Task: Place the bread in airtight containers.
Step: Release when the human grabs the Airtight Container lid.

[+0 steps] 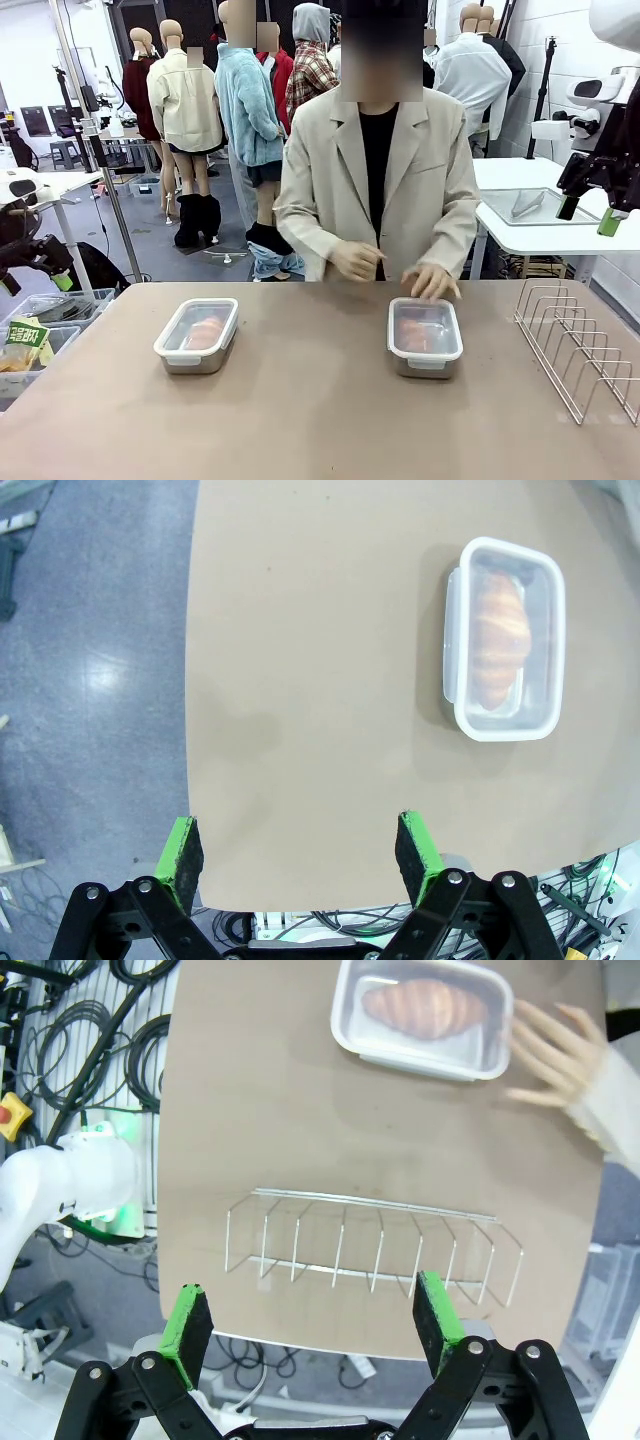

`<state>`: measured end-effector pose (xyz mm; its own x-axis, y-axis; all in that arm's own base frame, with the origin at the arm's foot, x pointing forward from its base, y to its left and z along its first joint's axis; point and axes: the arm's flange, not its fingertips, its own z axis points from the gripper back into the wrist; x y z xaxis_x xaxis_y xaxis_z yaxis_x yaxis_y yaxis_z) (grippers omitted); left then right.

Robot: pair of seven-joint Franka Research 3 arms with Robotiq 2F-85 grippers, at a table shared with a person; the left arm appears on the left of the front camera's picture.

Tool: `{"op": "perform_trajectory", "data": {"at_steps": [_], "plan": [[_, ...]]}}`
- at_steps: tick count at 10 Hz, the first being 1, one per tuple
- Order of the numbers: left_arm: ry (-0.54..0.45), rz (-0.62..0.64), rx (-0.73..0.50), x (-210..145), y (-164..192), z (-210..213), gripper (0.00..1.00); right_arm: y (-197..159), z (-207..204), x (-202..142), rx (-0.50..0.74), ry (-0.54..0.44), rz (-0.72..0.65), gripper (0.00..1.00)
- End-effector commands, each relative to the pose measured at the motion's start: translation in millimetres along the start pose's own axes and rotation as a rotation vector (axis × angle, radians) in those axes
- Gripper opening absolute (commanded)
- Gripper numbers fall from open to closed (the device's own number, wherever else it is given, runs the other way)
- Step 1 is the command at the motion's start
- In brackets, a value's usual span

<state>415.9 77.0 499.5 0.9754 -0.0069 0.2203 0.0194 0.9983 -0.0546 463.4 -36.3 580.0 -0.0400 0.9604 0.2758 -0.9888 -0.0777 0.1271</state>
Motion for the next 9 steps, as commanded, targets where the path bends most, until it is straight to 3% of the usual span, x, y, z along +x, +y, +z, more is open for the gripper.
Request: {"op": "perform_trajectory", "data": {"at_steps": [1, 9], "plan": [[-0.010, 0.015, 0.008, -0.9, 0.1, -0.2, 1.00, 1.6, 1.1, -0.7, 0.003, 0.009, 0.002, 1.00], [-0.010, 0.015, 0.008, -0.9, 0.1, -0.2, 1.00, 1.6, 1.1, -0.7, 0.003, 0.009, 0.002, 1.00]]}}
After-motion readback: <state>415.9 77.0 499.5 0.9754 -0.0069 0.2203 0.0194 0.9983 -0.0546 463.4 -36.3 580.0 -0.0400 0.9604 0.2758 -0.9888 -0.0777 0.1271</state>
